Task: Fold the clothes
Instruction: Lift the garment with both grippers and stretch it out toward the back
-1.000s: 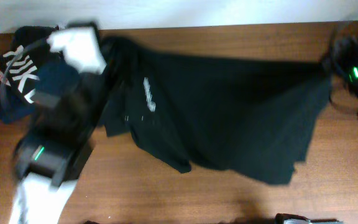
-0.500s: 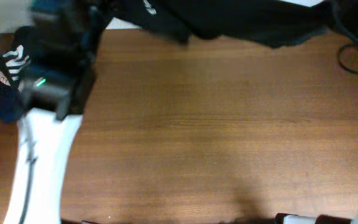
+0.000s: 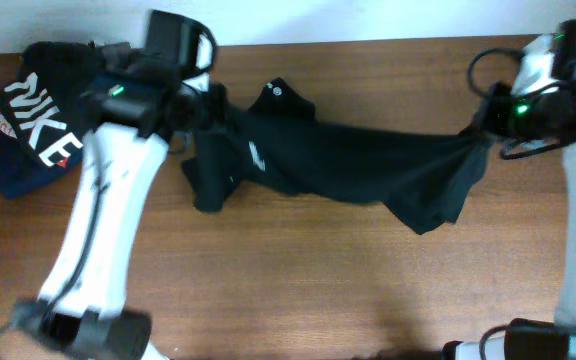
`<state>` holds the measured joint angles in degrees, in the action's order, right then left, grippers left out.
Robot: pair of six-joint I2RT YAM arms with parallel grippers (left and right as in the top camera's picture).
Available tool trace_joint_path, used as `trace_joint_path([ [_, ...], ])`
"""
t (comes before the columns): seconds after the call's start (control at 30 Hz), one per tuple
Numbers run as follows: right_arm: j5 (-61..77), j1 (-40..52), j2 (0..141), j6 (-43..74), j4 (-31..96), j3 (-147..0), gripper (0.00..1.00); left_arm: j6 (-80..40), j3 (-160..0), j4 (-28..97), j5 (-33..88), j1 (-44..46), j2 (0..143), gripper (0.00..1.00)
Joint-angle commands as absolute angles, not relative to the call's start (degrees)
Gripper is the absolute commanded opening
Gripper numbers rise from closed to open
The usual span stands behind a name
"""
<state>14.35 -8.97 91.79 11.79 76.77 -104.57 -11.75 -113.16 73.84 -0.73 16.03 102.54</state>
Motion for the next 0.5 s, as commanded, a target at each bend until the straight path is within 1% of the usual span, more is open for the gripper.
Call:
trace_joint_path([
  [0.0, 15.27, -7.88, 90.17, 9.89, 74.83, -102.35, 0.04, -13.52, -113.27, 75.79, 2.85, 15.75, 105.14, 0.01],
  [0.13, 15.29, -7.88, 90.04, 10.17, 71.81, -102.98, 0.04, -13.50, -113.47, 75.35, 2.81, 15.75, 105.08, 0.01],
  [0.2, 15.44, -7.88, 90.06, 11.64, 67.68, -103.00, 0.04, -13.45, -113.75, 71.00, 1.39, 15.66, 105.03, 0.01],
  [0.33, 15.92, -7.88, 90.11, 14.70, 54.24, -103.00, 0.04, -13.21, -113.75, 55.83, -2.94, 15.20, 105.03, 0.01],
  [0.37, 15.94, -7.88, 90.11, 15.99, 48.95, -103.15, 0.04, -13.19, -113.78, 49.65, -4.03, 14.81, 105.03, 0.01],
  [0.4, 15.92, -7.88, 90.11, 16.64, 46.83, -103.68, 0.04, -13.08, -114.10, 45.17, -4.86, 14.59, 104.99, 0.01],
  [0.47, 15.92, -7.88, 90.06, 16.88, 46.98, -105.97, 0.04, -12.75, -116.20, 43.99, -5.48, 14.48, 104.79, 0.01],
])
